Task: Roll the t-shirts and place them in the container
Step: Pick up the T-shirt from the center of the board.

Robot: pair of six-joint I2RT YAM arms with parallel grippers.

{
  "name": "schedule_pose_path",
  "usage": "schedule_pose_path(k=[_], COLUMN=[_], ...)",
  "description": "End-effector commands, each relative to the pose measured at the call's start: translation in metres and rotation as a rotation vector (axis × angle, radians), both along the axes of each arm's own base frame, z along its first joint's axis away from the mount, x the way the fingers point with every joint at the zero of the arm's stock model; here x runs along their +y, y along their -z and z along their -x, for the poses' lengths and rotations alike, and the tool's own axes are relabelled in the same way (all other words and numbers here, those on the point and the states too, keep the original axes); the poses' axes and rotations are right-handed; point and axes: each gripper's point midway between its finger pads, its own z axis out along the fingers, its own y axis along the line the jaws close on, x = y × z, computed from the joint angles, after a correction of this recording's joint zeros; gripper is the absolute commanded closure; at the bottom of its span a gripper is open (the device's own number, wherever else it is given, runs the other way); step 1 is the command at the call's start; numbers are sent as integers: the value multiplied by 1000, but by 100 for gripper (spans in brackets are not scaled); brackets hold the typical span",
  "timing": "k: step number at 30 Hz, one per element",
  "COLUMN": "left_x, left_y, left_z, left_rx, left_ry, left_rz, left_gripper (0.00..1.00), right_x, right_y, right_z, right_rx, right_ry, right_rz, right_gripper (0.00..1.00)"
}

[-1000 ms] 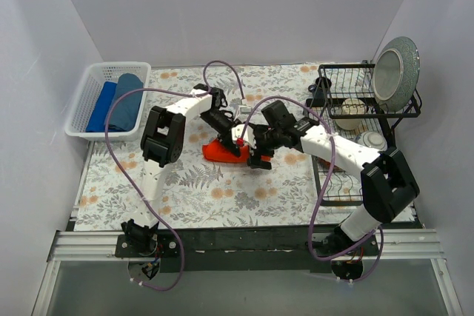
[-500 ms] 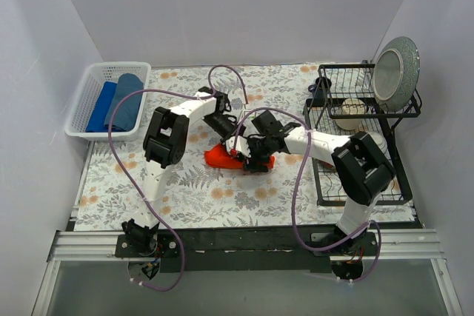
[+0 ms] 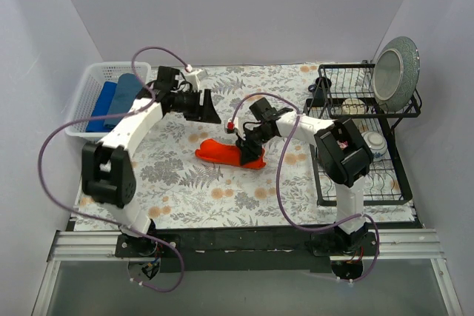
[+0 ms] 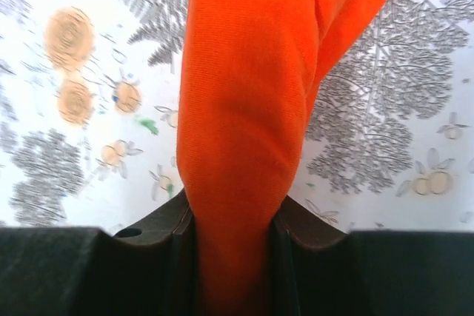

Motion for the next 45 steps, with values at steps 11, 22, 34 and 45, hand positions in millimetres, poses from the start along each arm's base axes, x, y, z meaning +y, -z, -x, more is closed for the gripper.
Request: schedule_pose_path(k=[11, 22, 34, 45], left_x=[-11, -20, -6, -15], left_y=[-19, 23, 42, 75], left_z=[45, 48, 46, 33], left_rx=[91, 288, 352, 477], left_ry=[-364, -579, -861, -971], left_rz=[180, -23, -181, -163], left_gripper=[40, 33, 16, 19], right_x=[32, 40, 32, 37], right_y=[-26, -17, -12, -16], right_z=[25, 8, -10, -9], right_rx=[720, 737, 640, 520], right_ry=[249, 293, 436, 478], right_rz=[-249, -249, -225, -212], right_gripper=[99, 99, 99, 99])
